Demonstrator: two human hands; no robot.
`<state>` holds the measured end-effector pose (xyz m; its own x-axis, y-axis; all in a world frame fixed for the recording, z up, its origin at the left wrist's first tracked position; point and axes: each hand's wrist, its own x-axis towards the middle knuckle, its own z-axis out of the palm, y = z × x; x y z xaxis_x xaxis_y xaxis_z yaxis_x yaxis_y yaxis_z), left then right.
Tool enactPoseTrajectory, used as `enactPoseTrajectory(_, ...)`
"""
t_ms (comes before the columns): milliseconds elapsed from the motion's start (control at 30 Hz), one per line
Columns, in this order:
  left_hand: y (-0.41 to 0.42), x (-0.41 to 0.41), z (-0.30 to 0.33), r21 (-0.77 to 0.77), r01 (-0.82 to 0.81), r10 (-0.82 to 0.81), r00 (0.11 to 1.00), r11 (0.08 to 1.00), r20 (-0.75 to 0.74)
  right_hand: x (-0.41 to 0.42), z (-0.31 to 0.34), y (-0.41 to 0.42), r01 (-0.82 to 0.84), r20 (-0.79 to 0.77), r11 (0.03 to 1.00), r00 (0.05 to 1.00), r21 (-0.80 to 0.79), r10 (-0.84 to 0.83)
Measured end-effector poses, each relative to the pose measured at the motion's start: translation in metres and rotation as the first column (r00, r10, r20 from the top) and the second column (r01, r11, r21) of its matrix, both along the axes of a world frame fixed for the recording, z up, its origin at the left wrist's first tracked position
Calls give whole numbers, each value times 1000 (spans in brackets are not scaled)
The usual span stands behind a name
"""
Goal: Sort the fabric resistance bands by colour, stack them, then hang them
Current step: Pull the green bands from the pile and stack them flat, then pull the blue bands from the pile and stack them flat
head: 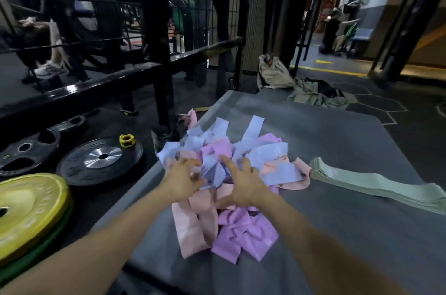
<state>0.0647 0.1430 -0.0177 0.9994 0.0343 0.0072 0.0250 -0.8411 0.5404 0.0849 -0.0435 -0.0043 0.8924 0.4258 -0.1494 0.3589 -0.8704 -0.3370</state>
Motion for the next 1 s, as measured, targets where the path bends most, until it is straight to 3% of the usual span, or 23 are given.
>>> enactPoseTrajectory(167,4,-4,-12,-117,-26,20,998,993,-56,8,-4,9,51,144,990,989,-134,-31)
enactPoseTrajectory(333,11,9,8,-213,-36,42,999,976,27,37,37,-10,69,157,991,984,115,-87)
enactPoseTrajectory(633,10,31,47,-382,-36,78,992,923,96,70,121,-40,120,250,889,935,441,-250)
enactPoseTrajectory(900,9,32,59,-396,-21,69,992,918,109,73,140,-25,123,279,810,900,574,-334)
enactPoseTrajectory(1000,7,25,61,-450,-25,92,988,893,127,62,132,-16,139,185,773,930,619,-316)
